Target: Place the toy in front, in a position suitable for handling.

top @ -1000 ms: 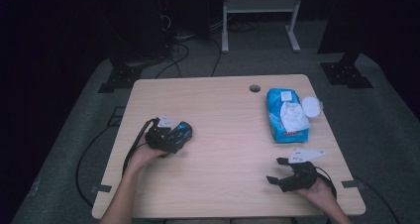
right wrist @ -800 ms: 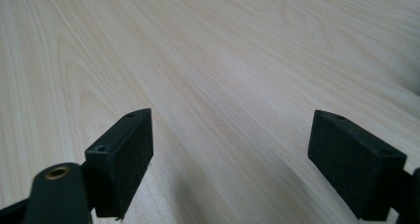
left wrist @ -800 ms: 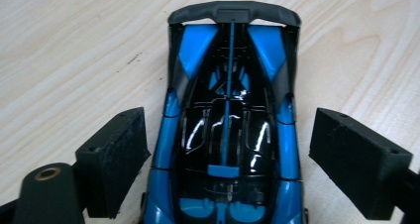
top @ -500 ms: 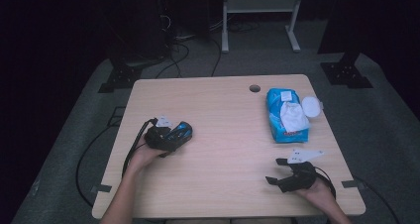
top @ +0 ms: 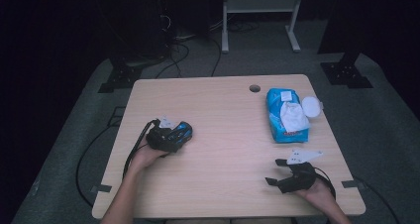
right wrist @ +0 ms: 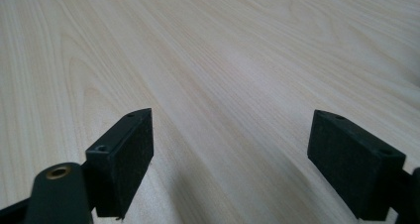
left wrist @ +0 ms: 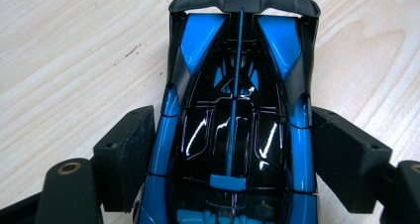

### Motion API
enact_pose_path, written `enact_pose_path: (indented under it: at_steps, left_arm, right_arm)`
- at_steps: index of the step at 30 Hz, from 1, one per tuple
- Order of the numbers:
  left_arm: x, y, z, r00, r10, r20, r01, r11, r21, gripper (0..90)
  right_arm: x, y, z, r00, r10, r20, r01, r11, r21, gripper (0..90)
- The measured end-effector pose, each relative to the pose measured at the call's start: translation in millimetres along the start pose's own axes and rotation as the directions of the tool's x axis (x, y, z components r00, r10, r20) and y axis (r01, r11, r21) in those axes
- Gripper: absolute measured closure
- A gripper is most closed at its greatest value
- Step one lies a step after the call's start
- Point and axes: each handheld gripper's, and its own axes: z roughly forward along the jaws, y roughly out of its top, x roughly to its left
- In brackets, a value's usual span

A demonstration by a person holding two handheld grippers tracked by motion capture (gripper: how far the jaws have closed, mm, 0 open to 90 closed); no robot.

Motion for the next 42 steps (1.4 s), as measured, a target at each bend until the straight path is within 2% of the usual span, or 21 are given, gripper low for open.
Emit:
enact_pose_path:
  at_steps: [5, 8, 11, 18, 25, 32, 36, 42]
  left_arm:
    - [1.0, 0.2, -1.1, 0.9999, 0.011, 0.009, -0.011, 0.9999, -0.009, 22.9]
    - [4.5, 0.7, -3.2, 0.9986, -0.013, 0.051, 0.013, 0.9998, -0.016, 25.1]
    - [5.3, 1.5, -4.8, 0.9980, 0.003, 0.063, -0.002, 1.0000, -0.006, 26.8]
    - [7.5, 0.1, -6.4, 0.9960, 0.011, 0.088, -0.011, 0.9999, -0.005, 27.4]
    - [5.7, 2.0, -3.7, 0.9953, 0.056, 0.079, -0.056, 0.9984, 0.004, 26.5]
    - [3.6, 1.0, -2.2, 0.9967, 0.049, 0.065, -0.048, 0.9986, -0.020, 26.4]
    - [2.4, 1.9, -2.7, 0.9976, 0.041, 0.056, -0.040, 0.9991, -0.014, 27.0]
    - [3.5, 0.4, -4.0, 0.9969, 0.038, 0.069, -0.036, 0.9990, -0.025, 27.3]
  right_arm:
    - [0.2, -0.3, 0.3, 1.0000, 0.002, -0.001, -0.002, 1.000, 0.003, 17.2]
    - [0.5, -0.4, 1.5, 1.0000, 0.002, -0.002, -0.002, 1.000, 0.006, 17.2]
    - [0.8, 0.1, 2.3, 1.0000, 0.002, -0.001, -0.002, 1.000, 0.009, 17.2]
    - [1.7, 0.5, 1.9, 1.0000, -0.001, -0.002, 0.001, 1.000, 0.007, 17.2]
    - [2.1, 0.4, 3.1, 1.0000, 0.002, -0.005, -0.002, 1.000, 0.008, 17.2]
    - [6.3, 3.1, 3.5, 0.9998, -0.003, -0.022, 0.002, 1.000, -0.009, 17.2]
    - [6.2, 3.1, 3.0, 0.9998, 0.000, -0.021, 0.000, 1.000, -0.009, 17.2]
    - [5.8, 3.7, 0.5, 0.9993, 0.017, -0.032, -0.018, 0.999, -0.031, 17.2]
